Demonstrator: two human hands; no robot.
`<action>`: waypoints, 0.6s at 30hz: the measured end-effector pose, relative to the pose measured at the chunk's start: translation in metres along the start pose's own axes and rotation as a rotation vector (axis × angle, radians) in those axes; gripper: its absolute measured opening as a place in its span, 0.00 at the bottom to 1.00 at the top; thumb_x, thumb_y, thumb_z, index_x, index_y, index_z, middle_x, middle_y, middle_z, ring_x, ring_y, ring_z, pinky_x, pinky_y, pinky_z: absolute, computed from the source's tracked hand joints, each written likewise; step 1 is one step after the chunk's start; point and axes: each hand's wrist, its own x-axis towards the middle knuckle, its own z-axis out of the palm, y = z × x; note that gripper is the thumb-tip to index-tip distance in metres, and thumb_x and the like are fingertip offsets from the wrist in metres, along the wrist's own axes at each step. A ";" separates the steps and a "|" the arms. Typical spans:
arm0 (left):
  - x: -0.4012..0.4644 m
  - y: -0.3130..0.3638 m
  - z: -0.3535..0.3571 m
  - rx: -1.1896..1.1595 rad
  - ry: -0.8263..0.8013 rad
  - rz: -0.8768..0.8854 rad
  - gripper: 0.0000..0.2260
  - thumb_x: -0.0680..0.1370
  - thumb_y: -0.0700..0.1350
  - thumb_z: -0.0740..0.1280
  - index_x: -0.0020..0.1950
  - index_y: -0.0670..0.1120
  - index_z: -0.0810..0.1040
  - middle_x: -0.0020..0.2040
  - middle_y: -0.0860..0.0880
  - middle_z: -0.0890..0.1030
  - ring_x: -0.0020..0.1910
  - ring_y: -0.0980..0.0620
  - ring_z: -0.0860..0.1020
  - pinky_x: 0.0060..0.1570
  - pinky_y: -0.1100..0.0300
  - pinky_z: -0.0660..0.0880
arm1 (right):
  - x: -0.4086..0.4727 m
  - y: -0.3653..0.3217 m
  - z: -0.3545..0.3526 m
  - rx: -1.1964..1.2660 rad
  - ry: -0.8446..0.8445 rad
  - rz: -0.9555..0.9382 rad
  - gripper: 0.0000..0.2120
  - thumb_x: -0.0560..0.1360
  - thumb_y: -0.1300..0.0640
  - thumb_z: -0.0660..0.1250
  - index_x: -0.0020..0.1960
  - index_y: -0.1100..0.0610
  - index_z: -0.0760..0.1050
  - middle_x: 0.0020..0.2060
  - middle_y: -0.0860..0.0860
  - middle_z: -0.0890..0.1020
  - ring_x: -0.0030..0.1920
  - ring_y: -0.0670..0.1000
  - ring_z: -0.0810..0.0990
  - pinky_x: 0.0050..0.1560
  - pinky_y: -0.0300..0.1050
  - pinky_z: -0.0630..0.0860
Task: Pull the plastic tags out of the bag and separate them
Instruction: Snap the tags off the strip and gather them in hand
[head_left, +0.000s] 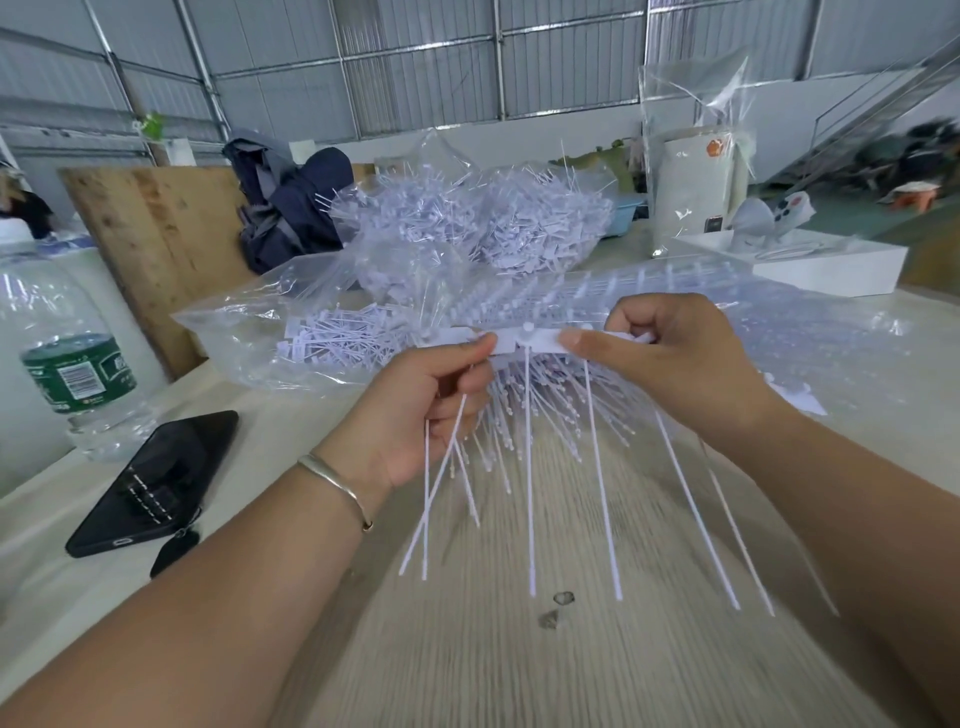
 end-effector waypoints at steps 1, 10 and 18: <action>0.000 0.000 -0.001 0.081 0.012 0.010 0.12 0.73 0.45 0.67 0.31 0.48 0.68 0.25 0.53 0.63 0.19 0.59 0.55 0.19 0.65 0.48 | 0.000 0.001 -0.001 -0.023 -0.016 0.010 0.23 0.68 0.45 0.75 0.29 0.60 0.69 0.20 0.44 0.65 0.24 0.44 0.63 0.30 0.34 0.60; -0.004 0.000 0.004 1.135 0.211 0.332 0.19 0.69 0.41 0.73 0.23 0.50 0.70 0.21 0.56 0.67 0.21 0.60 0.63 0.25 0.64 0.61 | -0.004 0.000 0.007 -0.525 -0.176 -0.092 0.22 0.63 0.43 0.71 0.27 0.59 0.69 0.22 0.49 0.64 0.26 0.47 0.64 0.31 0.42 0.62; -0.002 -0.007 0.018 1.540 0.364 0.506 0.04 0.72 0.47 0.67 0.39 0.49 0.77 0.35 0.51 0.78 0.37 0.50 0.76 0.35 0.58 0.71 | -0.007 -0.011 0.012 -0.730 -0.112 -0.304 0.25 0.62 0.31 0.57 0.25 0.54 0.71 0.18 0.48 0.60 0.25 0.51 0.63 0.30 0.36 0.59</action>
